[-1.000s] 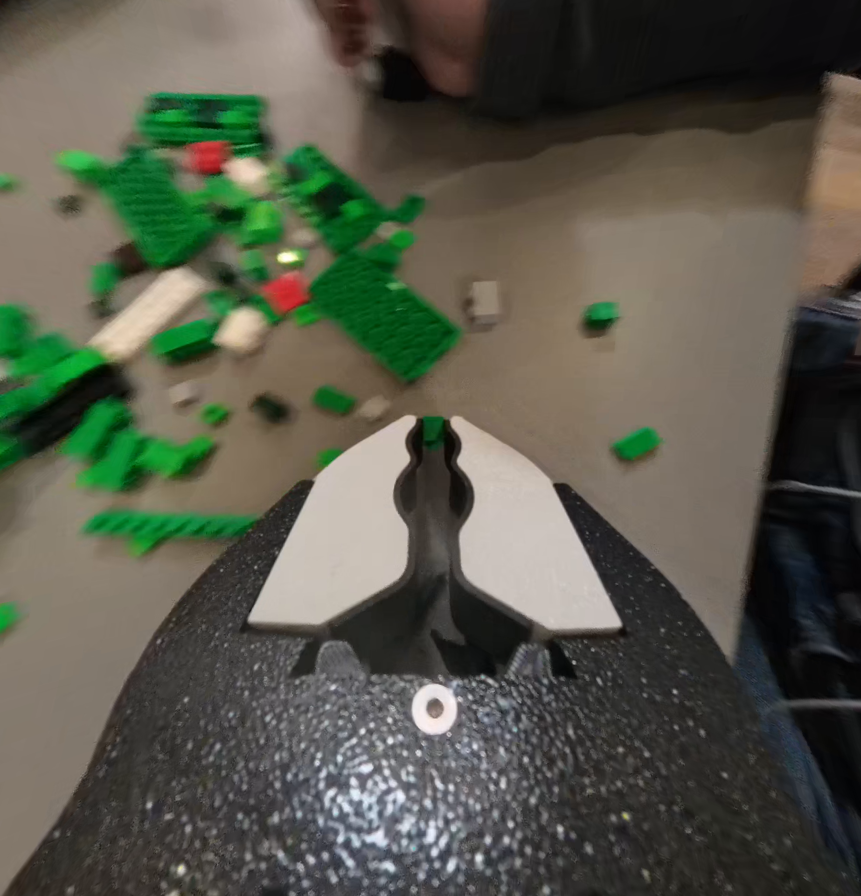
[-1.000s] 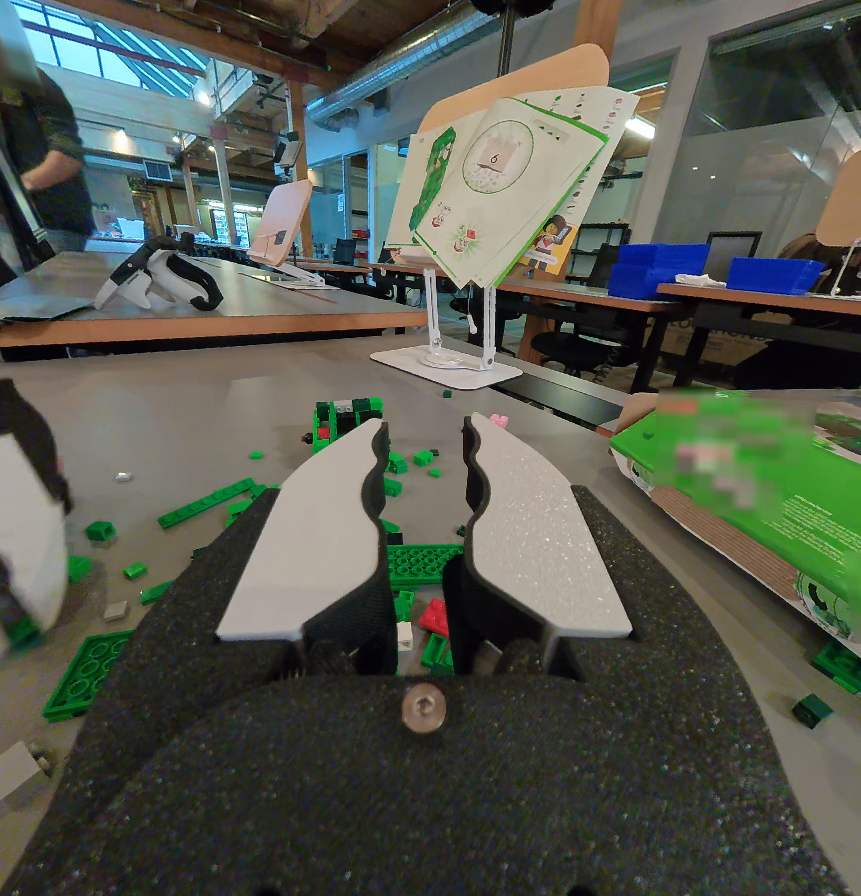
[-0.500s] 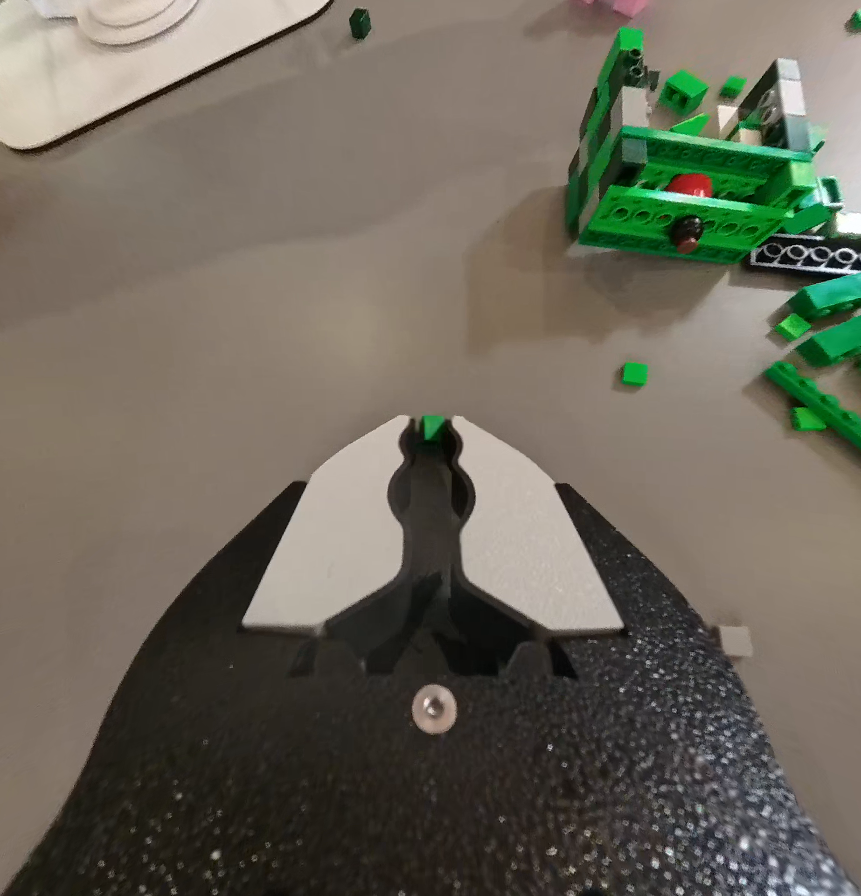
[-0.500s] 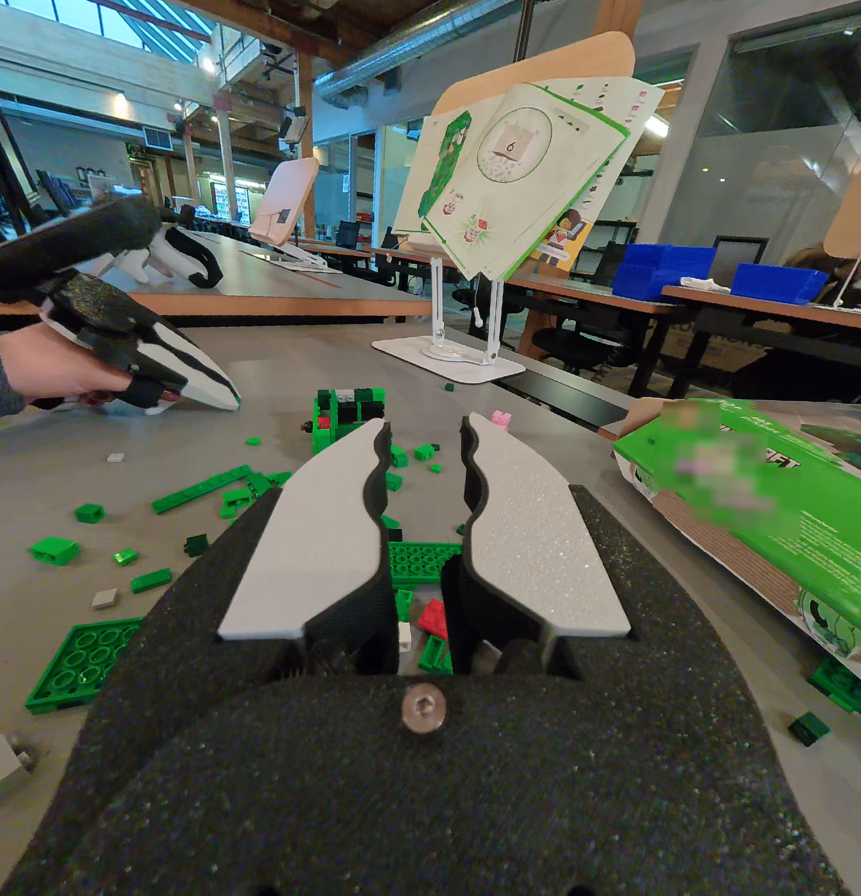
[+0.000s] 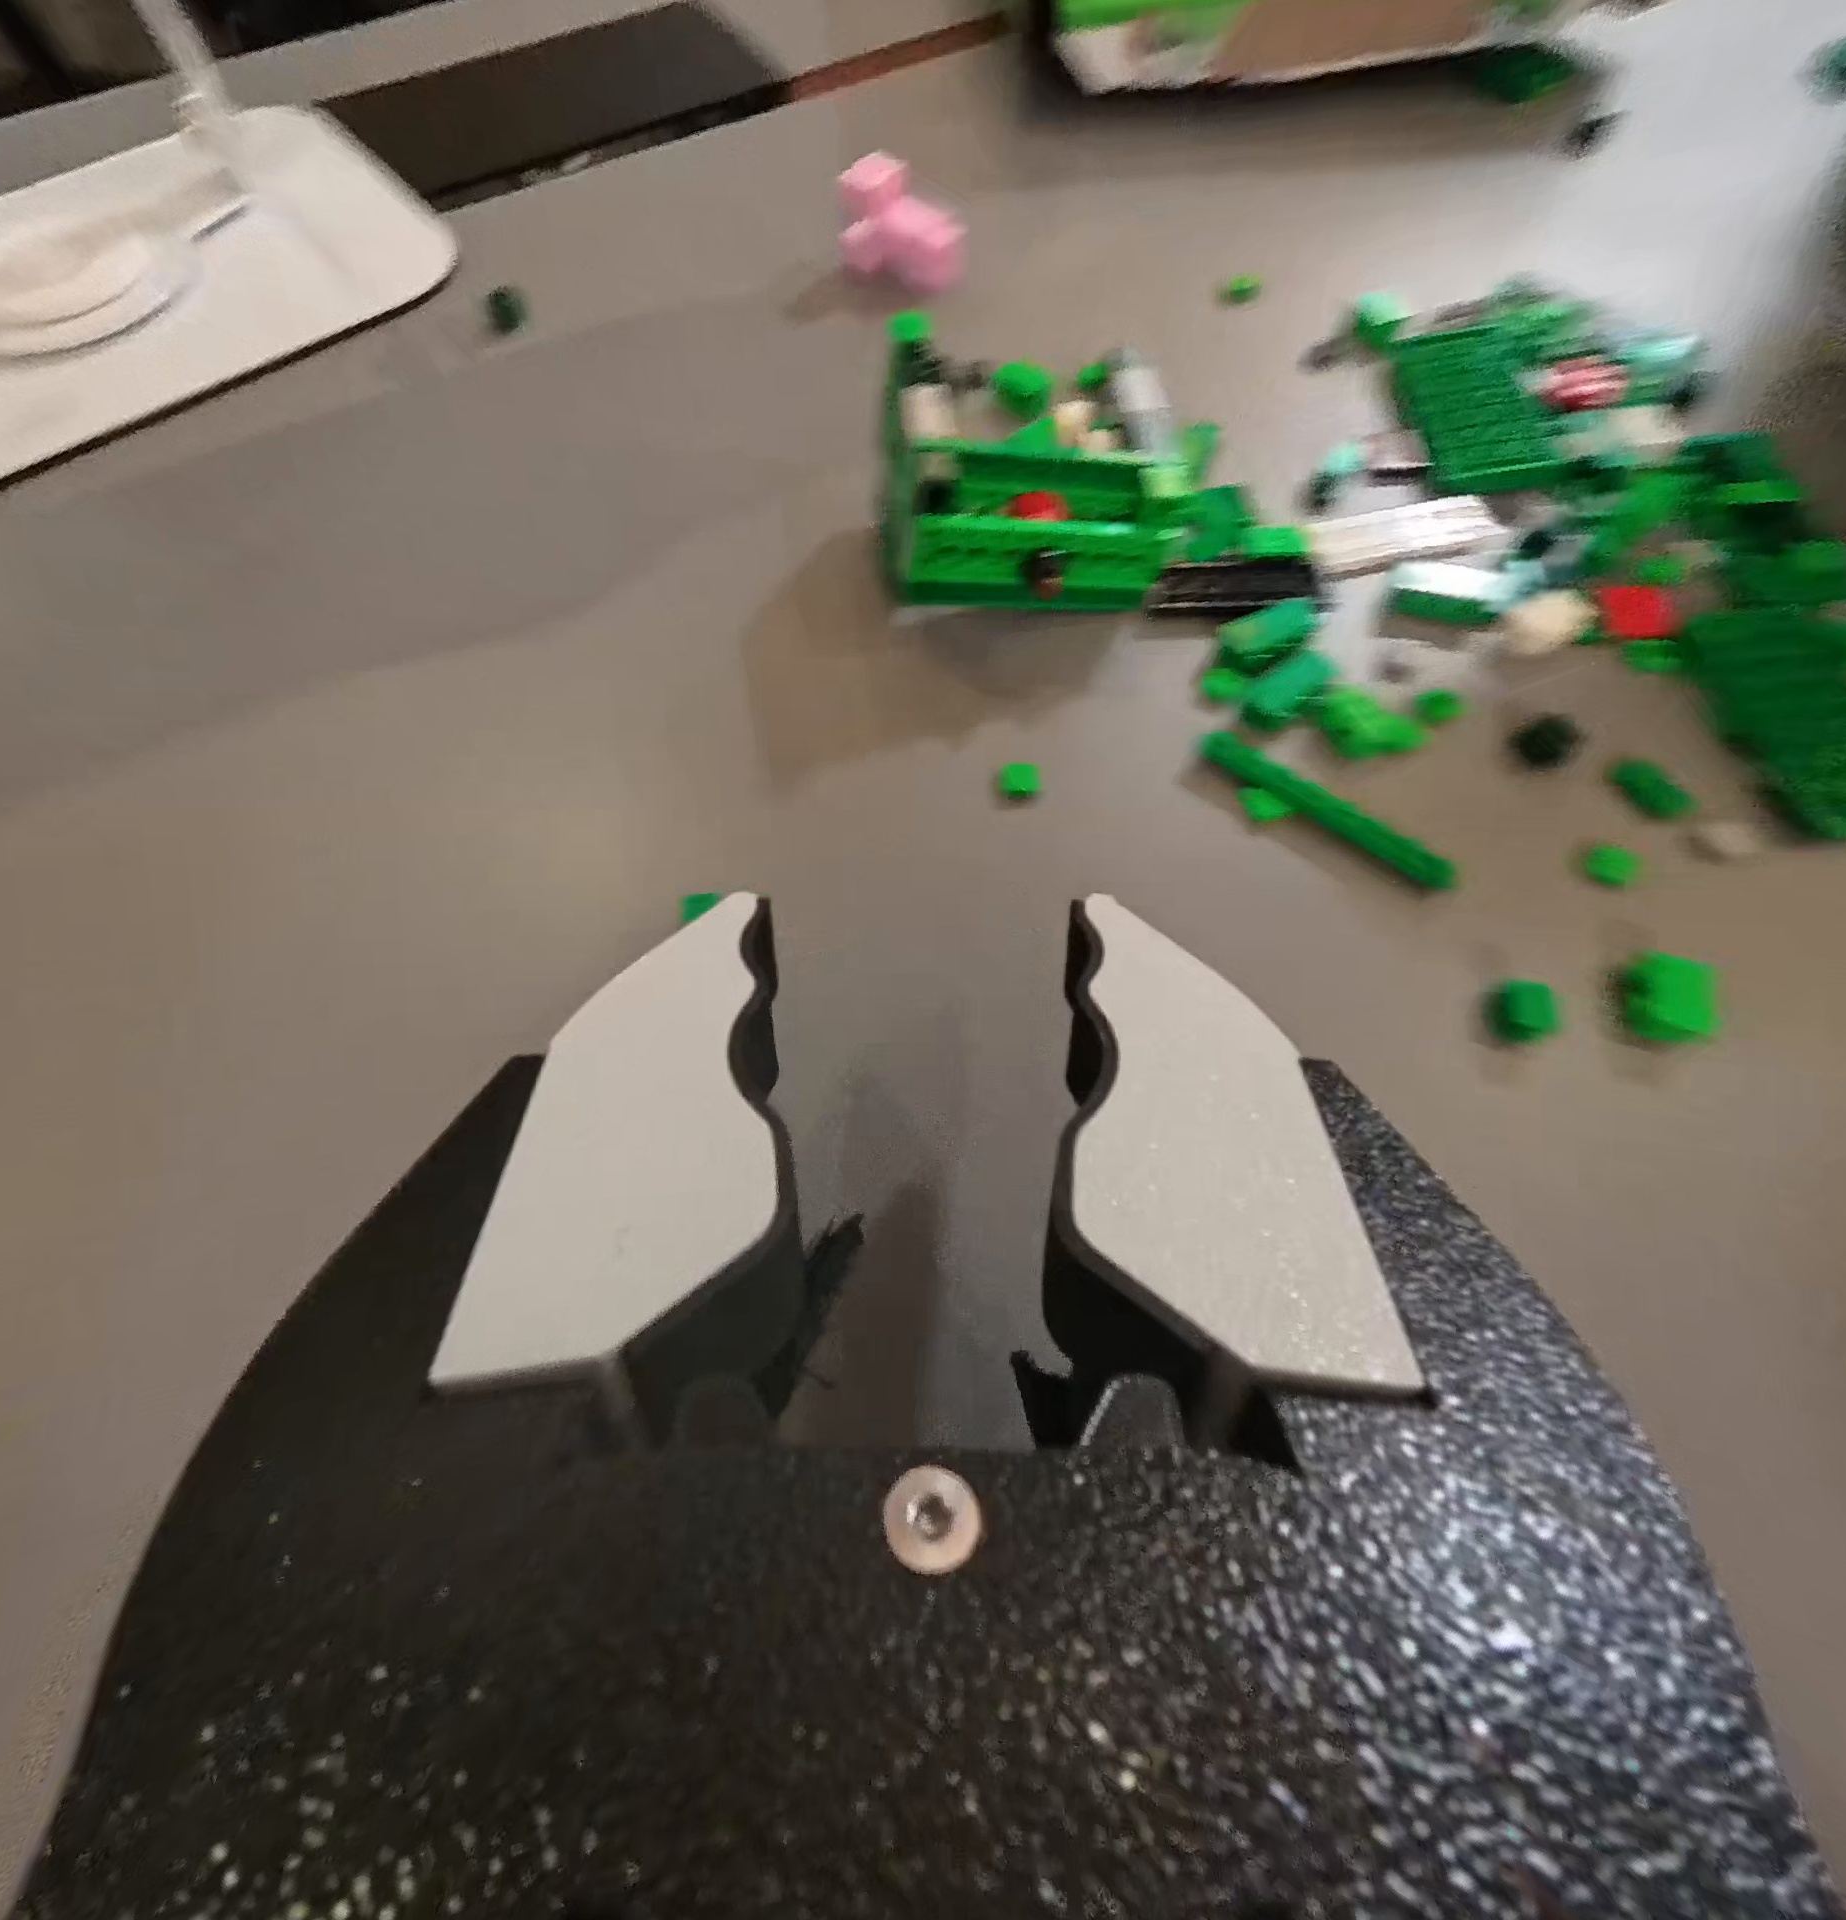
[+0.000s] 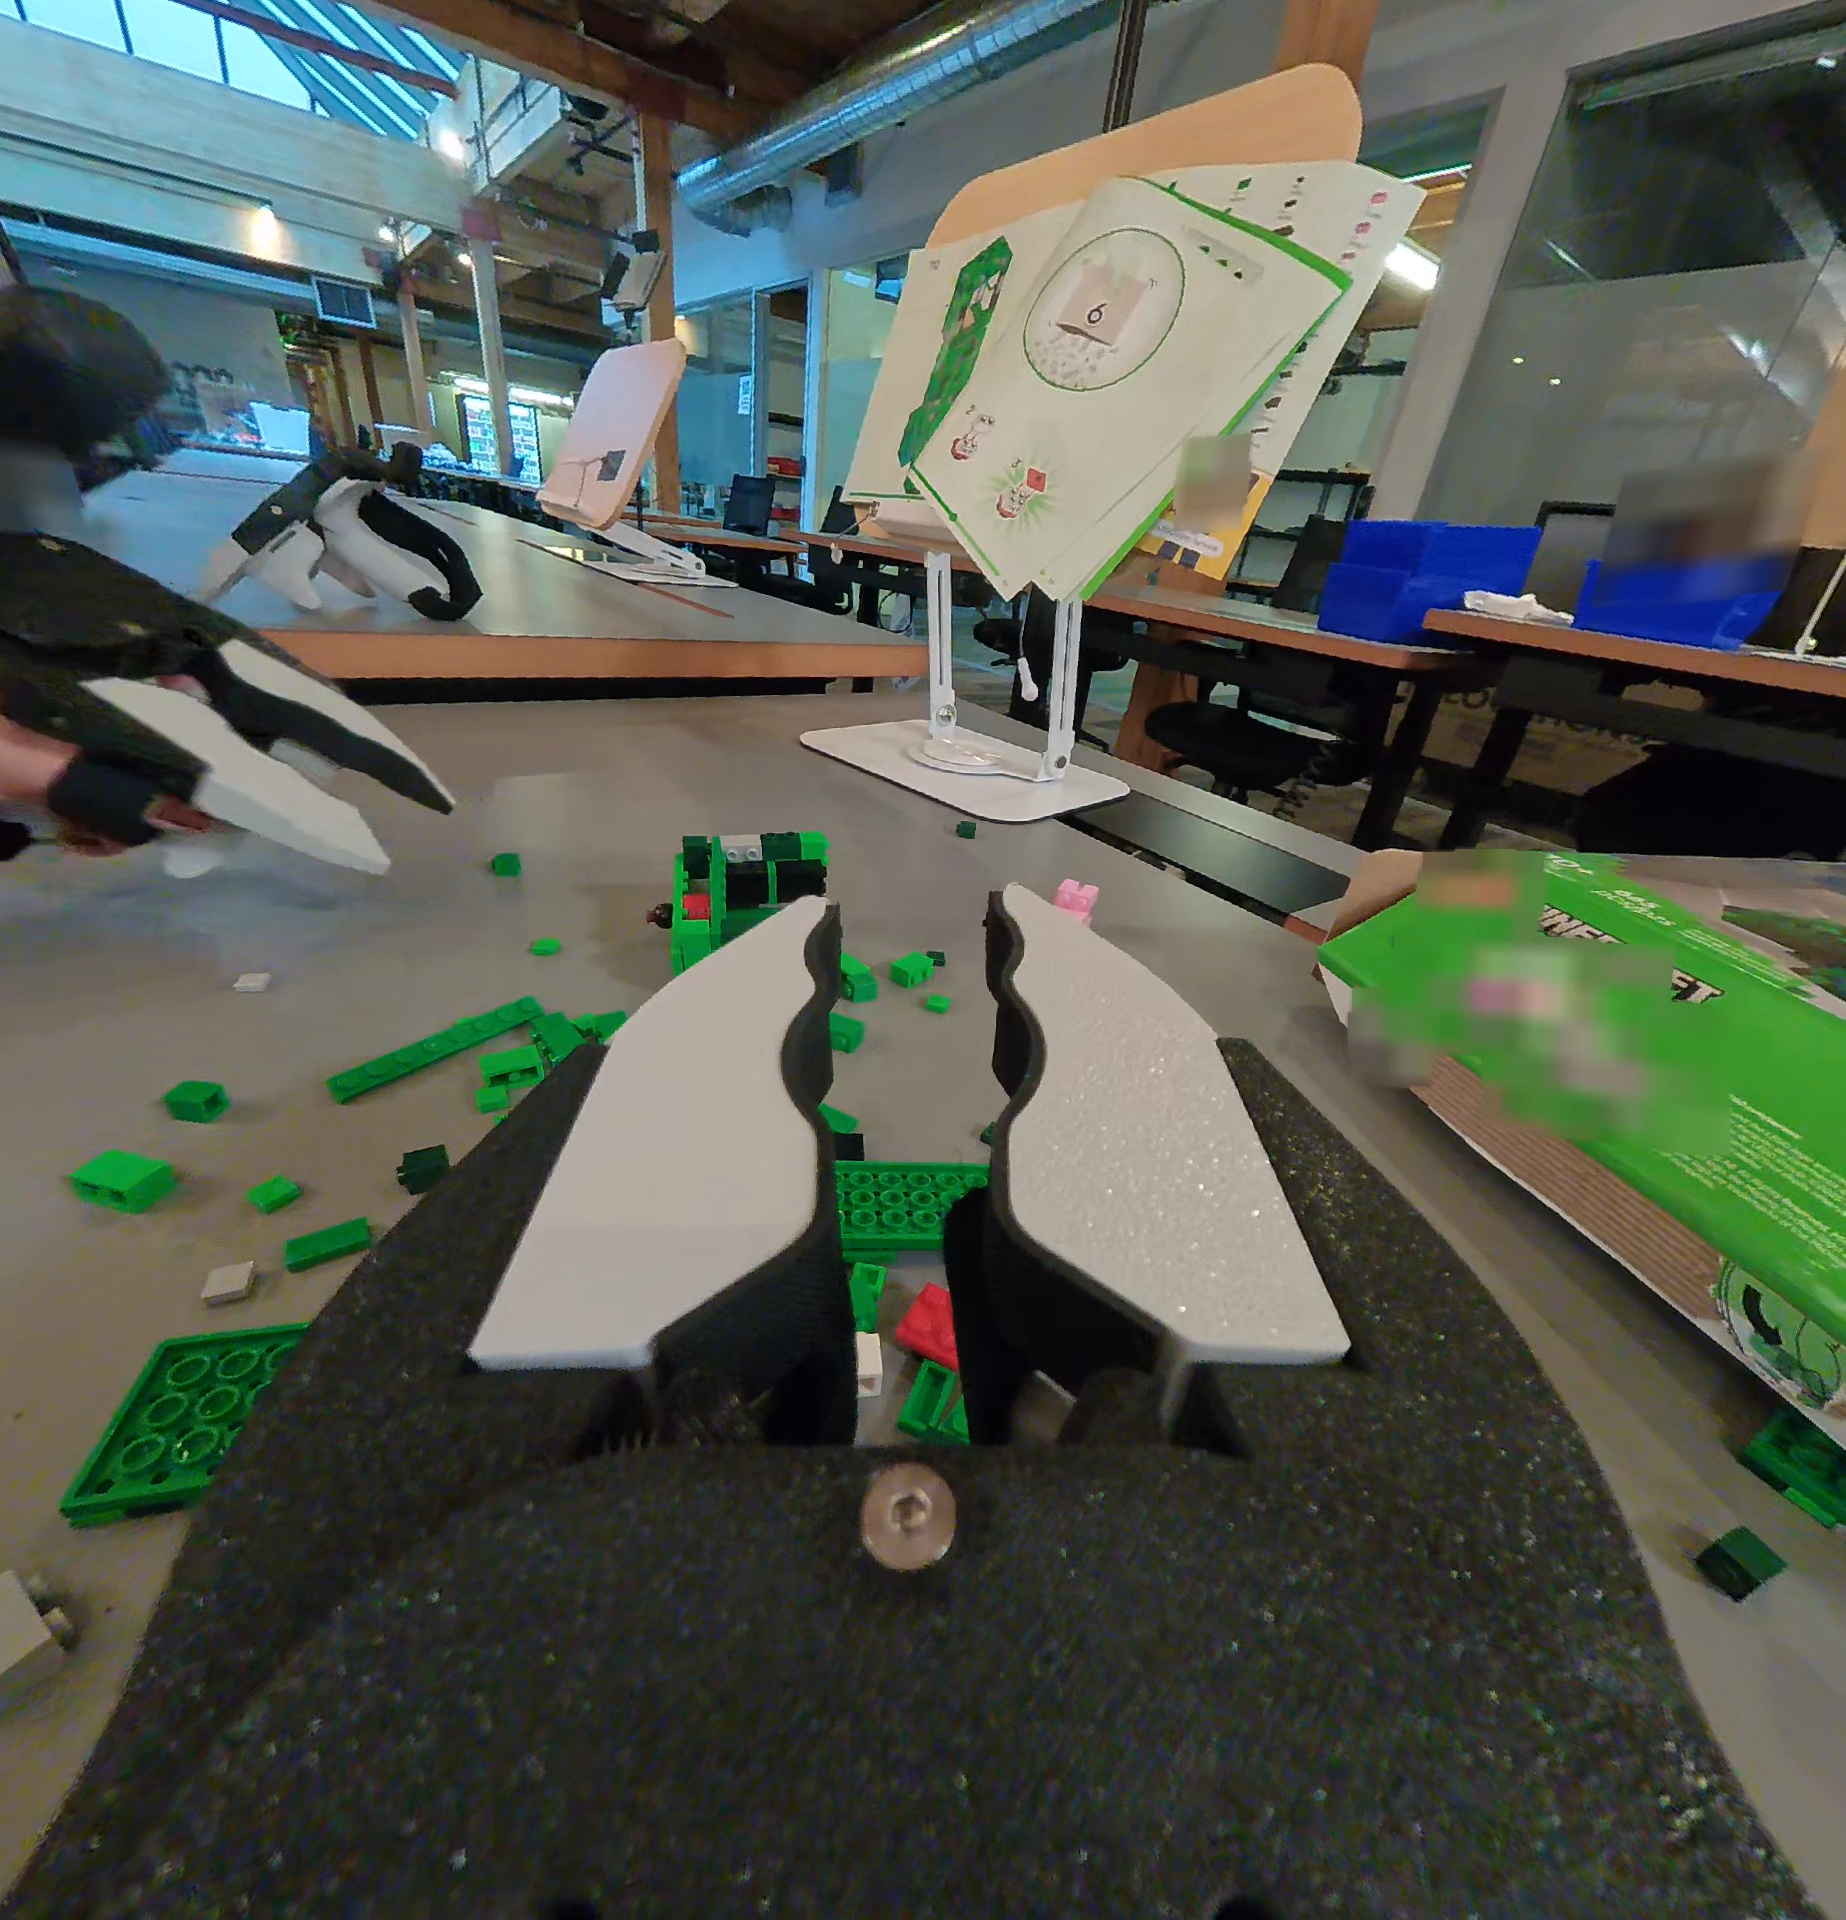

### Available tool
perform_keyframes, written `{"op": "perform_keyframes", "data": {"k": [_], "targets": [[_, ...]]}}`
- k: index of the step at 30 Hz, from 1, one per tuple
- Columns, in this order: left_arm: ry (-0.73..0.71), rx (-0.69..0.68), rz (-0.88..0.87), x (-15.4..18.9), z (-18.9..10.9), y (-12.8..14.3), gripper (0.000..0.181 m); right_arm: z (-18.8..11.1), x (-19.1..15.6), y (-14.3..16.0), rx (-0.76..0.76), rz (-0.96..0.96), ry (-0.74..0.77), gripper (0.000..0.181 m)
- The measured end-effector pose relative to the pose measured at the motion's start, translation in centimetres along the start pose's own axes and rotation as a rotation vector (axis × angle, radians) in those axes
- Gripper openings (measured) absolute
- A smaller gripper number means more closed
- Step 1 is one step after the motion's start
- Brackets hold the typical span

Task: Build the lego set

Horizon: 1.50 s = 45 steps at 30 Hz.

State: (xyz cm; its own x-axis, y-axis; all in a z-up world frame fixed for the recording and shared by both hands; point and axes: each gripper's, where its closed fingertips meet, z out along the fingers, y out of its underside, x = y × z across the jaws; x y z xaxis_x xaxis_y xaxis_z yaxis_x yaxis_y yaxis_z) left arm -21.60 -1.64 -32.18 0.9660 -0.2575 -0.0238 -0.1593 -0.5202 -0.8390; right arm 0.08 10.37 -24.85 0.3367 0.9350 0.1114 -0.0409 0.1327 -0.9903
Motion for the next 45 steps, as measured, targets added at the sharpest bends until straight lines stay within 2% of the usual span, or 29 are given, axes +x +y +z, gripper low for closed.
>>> {"op": "perform_keyframes", "data": {"k": [5, 9, 11, 20, 27, 29, 31, 35, 36, 38, 42, 43, 45], "targets": [[0.337, 0.007, 0.079, 7.6, -2.1, 0.2, 0.051, 0.0, 0.0, 0.0, -0.001, 0.000, 0.000, 0.026], [0.356, -0.090, 0.210, 11.0, -2.1, 1.9, 0.039, 0.0, 0.0, 0.0, -0.002, -0.003, -0.001, 0.025], [0.375, -0.106, 0.222, 12.2, -1.9, 2.1, 0.037, 0.0, -0.1, 0.0, -0.003, -0.004, -0.002, 0.025], [0.360, -0.170, 0.195, 12.5, 0.2, 3.4, 0.026, 0.0, 0.0, 0.0, 0.002, 0.002, 0.001, 0.025], [0.356, -0.148, 0.174, 12.5, 1.0, 3.0, 0.008, 0.0, 0.0, 0.0, 0.002, 0.007, 0.000, 0.025], [0.323, -0.148, 0.178, 11.9, 1.2, 2.9, 0.007, 0.0, 0.1, 0.0, 0.003, 0.009, 0.000, 0.025], [0.211, -0.144, 0.182, 9.8, 1.3, 2.6, 0.007, 0.0, 0.1, 0.0, 0.003, 0.011, 0.000, 0.025], [-0.217, -0.100, 0.031, 0.5, -0.1, 1.6, 0.007, 0.0, 0.0, 0.0, 0.000, 0.008, -0.001, 0.025], [-0.283, -0.105, -0.010, -1.4, -0.6, 1.9, 0.007, 0.0, 0.0, 0.0, -0.001, 0.007, -0.001, 0.025], [-0.298, -0.109, -0.074, -3.0, -0.8, 2.3, 0.007, 0.1, 0.0, 0.0, -0.001, 0.005, -0.001, 0.025], [-0.257, -0.102, -0.116, -3.5, -0.2, 2.9, 0.007, 0.0, 0.0, 0.0, 0.000, 0.005, -0.001, 0.025], [-0.259, -0.099, -0.120, -3.6, -0.1, 2.9, 0.010, 0.0, 0.0, 0.0, 0.000, 0.006, -0.002, 0.025], [-0.251, -0.096, -0.129, -3.6, -0.1, 3.0, 0.032, 0.0, 0.0, 0.0, -0.001, 0.006, -0.002, 0.025]]}}
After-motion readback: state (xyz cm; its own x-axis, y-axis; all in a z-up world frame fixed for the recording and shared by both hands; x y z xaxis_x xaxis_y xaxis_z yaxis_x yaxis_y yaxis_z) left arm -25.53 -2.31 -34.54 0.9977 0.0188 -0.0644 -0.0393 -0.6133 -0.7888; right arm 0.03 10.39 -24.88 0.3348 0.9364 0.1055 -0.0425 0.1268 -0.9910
